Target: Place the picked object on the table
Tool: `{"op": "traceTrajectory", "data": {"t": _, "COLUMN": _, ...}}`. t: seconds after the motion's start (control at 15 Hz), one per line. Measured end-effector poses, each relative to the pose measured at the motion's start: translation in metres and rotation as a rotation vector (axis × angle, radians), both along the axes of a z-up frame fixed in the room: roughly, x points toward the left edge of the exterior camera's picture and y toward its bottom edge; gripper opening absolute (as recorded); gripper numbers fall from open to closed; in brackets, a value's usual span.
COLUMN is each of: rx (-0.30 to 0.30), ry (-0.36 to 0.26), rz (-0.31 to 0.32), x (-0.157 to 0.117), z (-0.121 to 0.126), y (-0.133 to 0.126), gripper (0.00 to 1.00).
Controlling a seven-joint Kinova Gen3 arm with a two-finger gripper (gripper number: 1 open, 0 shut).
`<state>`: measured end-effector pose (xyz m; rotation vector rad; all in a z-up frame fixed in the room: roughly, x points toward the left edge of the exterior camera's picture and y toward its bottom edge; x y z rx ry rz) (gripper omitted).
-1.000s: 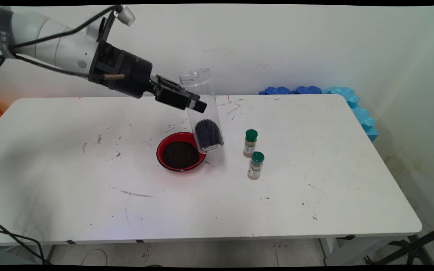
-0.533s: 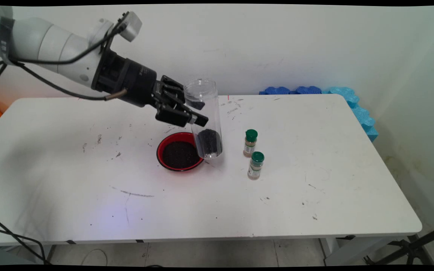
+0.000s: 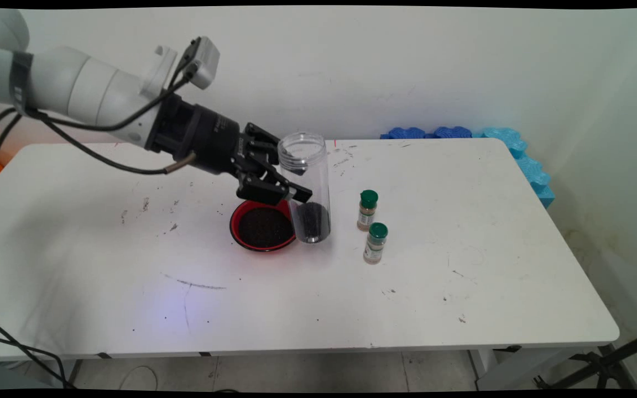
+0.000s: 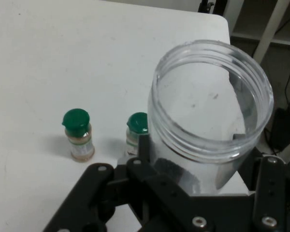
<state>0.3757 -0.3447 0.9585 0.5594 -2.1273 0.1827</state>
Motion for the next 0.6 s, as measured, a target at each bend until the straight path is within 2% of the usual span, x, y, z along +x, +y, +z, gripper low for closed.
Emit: {"op": "traceTrajectory", "data": {"t": 0.6, "rx": 0.017, "ry": -0.003, "rz": 0.033, "x": -0.015, "z": -0.051, "y": 0.015, "gripper": 0.00}}
